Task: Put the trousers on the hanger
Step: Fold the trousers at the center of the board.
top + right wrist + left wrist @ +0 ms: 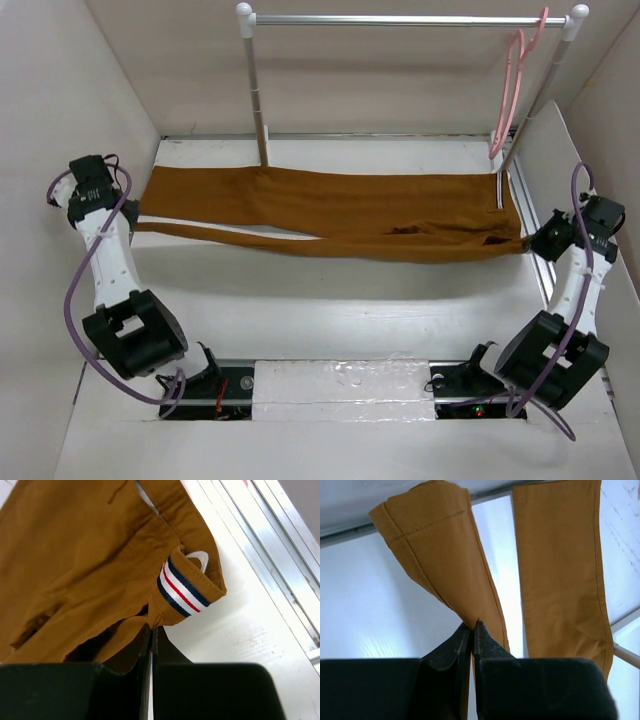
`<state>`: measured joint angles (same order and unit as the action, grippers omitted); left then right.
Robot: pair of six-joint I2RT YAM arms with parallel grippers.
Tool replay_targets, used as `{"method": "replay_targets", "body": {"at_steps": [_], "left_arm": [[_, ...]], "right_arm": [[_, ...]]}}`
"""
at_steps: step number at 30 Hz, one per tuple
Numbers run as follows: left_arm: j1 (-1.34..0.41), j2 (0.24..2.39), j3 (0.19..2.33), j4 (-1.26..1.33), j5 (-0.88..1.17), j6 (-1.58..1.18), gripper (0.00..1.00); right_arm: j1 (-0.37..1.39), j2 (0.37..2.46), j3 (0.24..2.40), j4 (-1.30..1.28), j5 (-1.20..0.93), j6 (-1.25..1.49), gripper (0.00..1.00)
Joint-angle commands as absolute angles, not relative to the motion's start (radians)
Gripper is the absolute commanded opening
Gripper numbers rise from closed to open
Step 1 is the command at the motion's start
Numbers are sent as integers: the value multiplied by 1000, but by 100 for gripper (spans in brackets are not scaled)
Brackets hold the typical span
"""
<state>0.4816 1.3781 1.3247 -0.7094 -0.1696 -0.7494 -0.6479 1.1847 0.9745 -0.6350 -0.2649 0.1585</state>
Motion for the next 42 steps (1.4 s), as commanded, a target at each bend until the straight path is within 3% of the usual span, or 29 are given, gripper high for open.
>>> {"method": "replay_targets", "body": {"at_steps": [1,12,23,27,28,29,32,33,37,39,42], "left_arm": [[462,1468,1422,-729,-202,-755,0],[371,1759,1718,-695,-288,-775,0],[244,2167,2170,-687,-377,-811,0],[235,2204,2203,-628,-347,-810,0],[235,2215,2200,-580,-319,-786,8],[235,2223,2210,-577,-290,-782,14],[235,2218,2220,-543,-236,-734,37],[235,2208,2217,-540,-250,-721,48],[235,2103,2114,-483,-291,-622,60],[235,2052,2042,-499,-327,-591,61],[235,1966,1825,-517,-310,-650,59]], "right_arm": [[-626,1230,1051,-529,-239,196,0],[-519,1659,1393,-416,-264,189,0],[-462,1960,1719,-309,-267,282,0],[-442,2005,1758,-285,-233,311,0],[-442,2013,1761,-278,-227,325,9],[-442,2019,1761,-266,-238,331,38],[-442,2036,1779,-255,-279,337,75],[-442,2037,1792,-308,-290,327,77],[-452,1930,1706,-267,-298,307,81],[-465,1850,1606,-249,-311,299,81],[-477,1751,1464,-259,-299,284,66]]}}
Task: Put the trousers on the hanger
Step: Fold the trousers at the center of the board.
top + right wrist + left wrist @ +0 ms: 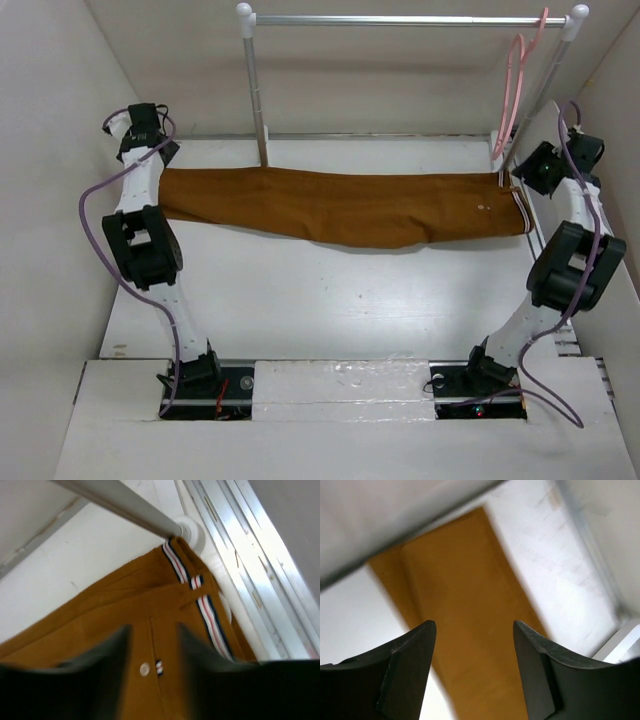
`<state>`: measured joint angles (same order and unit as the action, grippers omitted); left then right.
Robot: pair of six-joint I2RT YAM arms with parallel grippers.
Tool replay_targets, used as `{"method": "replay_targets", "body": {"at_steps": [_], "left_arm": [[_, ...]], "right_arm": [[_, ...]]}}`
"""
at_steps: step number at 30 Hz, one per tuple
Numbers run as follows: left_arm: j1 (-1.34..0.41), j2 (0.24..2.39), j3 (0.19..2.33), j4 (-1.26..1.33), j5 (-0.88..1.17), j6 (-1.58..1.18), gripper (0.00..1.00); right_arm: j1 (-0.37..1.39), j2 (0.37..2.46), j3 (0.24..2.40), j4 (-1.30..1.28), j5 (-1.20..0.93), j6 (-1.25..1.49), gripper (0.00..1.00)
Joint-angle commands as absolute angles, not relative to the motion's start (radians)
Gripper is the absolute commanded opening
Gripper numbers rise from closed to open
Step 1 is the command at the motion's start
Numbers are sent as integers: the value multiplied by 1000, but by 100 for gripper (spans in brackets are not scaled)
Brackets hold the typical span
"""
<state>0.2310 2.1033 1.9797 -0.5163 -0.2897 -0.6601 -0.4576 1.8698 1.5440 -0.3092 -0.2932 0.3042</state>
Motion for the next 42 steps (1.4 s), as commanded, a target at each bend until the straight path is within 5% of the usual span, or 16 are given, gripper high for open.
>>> {"method": "replay_targets", "body": {"at_steps": [1,3,7,9,10,13,21,22,24,26,29,31,42], "left_arm": [[235,1945,1757,-511,-290,-673,58],[271,1890,1574,-448,-200,-730,57],[295,1887,1404,-335,-83,-744,57],[285,1929,1401,-313,-49,-741,57],[285,1945,1405,-302,-29,-727,57],[285,2025,1463,-345,-5,-733,57],[276,2128,1519,-362,-28,-738,53],[276,2135,1528,-373,-32,-739,51],[264,2148,1554,-380,-63,-739,28],[264,2160,1571,-390,-70,-742,0],[264,2183,1601,-425,-89,-738,0],[264,2177,1620,-459,-135,-721,0],[275,1912,1357,-506,-252,-653,0]], "right_arm": [[-477,1670,1409,-230,-305,288,34],[-463,1591,1246,-172,-304,291,1],[-440,1445,1047,-160,-316,267,0],[-452,1405,938,-160,-324,270,20],[-466,1405,901,-137,-400,273,51],[-503,1478,828,-84,-507,279,78],[-494,1604,810,109,-477,405,85],[-494,1621,810,127,-439,419,83],[-474,1640,818,176,-394,446,83],[-465,1683,827,242,-377,465,68],[-465,1698,809,285,-373,508,15],[-474,1668,805,259,-345,483,0],[-679,1191,767,-282,-155,267,0]]}}
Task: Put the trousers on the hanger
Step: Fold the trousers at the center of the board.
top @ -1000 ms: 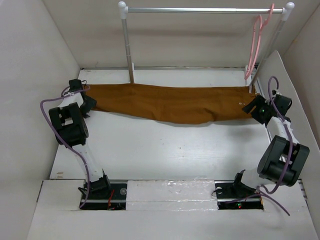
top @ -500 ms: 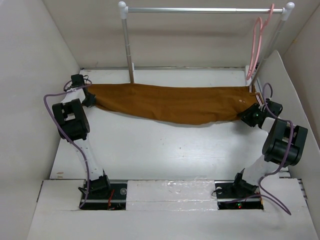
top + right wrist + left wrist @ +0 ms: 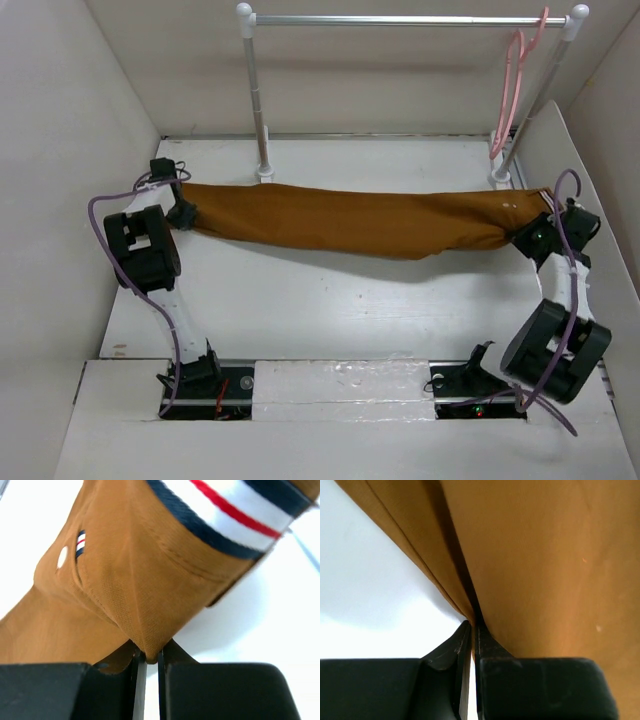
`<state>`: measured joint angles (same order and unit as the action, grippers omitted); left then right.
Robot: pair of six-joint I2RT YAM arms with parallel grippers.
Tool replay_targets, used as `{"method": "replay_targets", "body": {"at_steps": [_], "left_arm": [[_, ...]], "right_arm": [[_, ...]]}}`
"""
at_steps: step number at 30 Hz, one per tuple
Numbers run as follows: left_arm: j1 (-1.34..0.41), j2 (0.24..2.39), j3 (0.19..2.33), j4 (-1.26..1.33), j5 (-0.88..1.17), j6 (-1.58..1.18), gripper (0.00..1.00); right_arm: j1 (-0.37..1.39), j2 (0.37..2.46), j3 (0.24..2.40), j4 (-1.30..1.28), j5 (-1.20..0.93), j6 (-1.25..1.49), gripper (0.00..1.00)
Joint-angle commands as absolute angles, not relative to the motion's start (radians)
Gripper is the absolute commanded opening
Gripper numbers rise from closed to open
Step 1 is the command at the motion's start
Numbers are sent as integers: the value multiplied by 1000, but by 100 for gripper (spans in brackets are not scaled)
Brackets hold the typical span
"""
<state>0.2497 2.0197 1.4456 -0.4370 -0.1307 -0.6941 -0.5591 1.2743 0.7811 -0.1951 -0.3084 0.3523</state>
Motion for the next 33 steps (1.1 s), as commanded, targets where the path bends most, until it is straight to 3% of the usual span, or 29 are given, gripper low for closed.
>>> {"method": "replay_targets", "body": {"at_steps": [1,5,6,7,8,9,10,11,15,20,23,24,26,29,30,33], "left_arm": [[275,1889,1332,-514,-256,-655,0],[264,1732,1243,-560,-302,-650,0],[264,1709,1212,-569,-311,-644,0],[264,1689,1201,-572,-322,-637,0],[276,1665,1198,-589,-333,-646,4],[287,1652,1190,-612,-333,-655,16],[299,1641,1183,-609,-307,-647,22],[299,1617,1181,-612,-304,-655,27],[299,1508,1174,-612,-281,-653,28],[299,1450,1079,-566,-290,-660,29],[299,1523,1068,-532,-294,-652,28],[299,1549,1092,-535,-298,-667,28],[299,1621,1133,-543,-281,-679,28],[299,1689,1206,-558,-311,-699,28],[314,1701,1230,-563,-308,-704,28],[328,1727,1239,-526,-291,-700,29]], "right_arm": [[-708,1177,767,-304,-172,258,0],[-820,1123,701,-374,-222,210,0],[-834,1118,695,-377,-227,189,5],[-834,1120,692,-374,-245,184,31],[-834,1130,704,-364,-268,183,48],[-834,1149,727,-383,-294,167,60],[-834,1167,757,-415,-351,164,72],[-818,1180,779,-426,-382,169,75],[-663,1126,903,-494,-373,183,74],[-503,1025,790,-438,-379,164,66],[-430,944,669,-373,-458,140,43],[-408,927,641,-348,-491,130,29],[-353,894,609,-372,-554,108,21],[-285,887,644,-490,-537,-50,41],[-285,888,655,-521,-528,-76,56],[-227,887,666,-555,-514,-110,66]]}}
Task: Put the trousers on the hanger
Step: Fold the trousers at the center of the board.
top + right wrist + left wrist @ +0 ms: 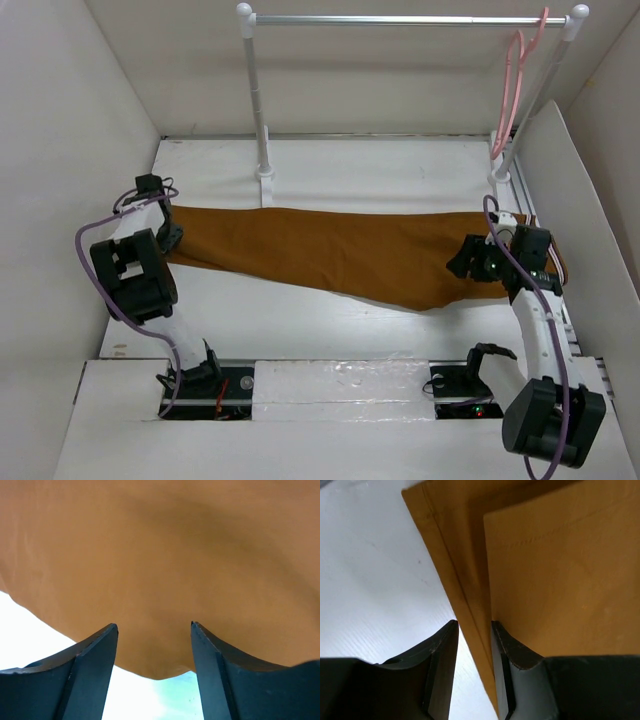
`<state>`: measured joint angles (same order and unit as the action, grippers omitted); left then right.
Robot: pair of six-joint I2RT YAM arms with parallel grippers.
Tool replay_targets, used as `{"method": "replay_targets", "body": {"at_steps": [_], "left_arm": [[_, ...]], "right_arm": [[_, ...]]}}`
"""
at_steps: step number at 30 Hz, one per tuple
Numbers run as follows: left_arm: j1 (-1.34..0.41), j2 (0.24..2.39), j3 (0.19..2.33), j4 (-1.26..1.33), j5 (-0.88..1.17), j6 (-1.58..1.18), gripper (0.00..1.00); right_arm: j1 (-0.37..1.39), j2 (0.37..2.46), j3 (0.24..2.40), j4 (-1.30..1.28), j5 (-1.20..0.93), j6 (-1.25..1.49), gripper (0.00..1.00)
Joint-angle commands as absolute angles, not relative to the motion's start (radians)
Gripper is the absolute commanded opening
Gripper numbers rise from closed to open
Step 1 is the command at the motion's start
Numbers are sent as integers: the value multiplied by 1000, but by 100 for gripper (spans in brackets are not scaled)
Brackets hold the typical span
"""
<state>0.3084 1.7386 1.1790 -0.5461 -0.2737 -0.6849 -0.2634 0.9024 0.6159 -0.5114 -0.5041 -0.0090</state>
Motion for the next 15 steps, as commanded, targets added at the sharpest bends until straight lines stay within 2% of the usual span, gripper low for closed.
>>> {"method": "replay_targets", "body": {"at_steps": [1,3,6,9,15], "left_arm": [[337,1738,1247,-523,-288,-696,29],[337,1782,1271,-511,-275,-677,28],[337,1835,1314,-519,-287,-677,16],[337,1845,1334,-494,-281,-655,13],[337,1900,1336,-469,-230,-640,27]], "right_arm": [[-227,887,663,-554,-529,-109,66],[-227,877,640,-539,-555,-83,66],[-209,862,620,-506,-598,-60,65],[-186,862,618,-512,-569,-67,65],[-158,910,626,-497,-583,-86,64]]}}
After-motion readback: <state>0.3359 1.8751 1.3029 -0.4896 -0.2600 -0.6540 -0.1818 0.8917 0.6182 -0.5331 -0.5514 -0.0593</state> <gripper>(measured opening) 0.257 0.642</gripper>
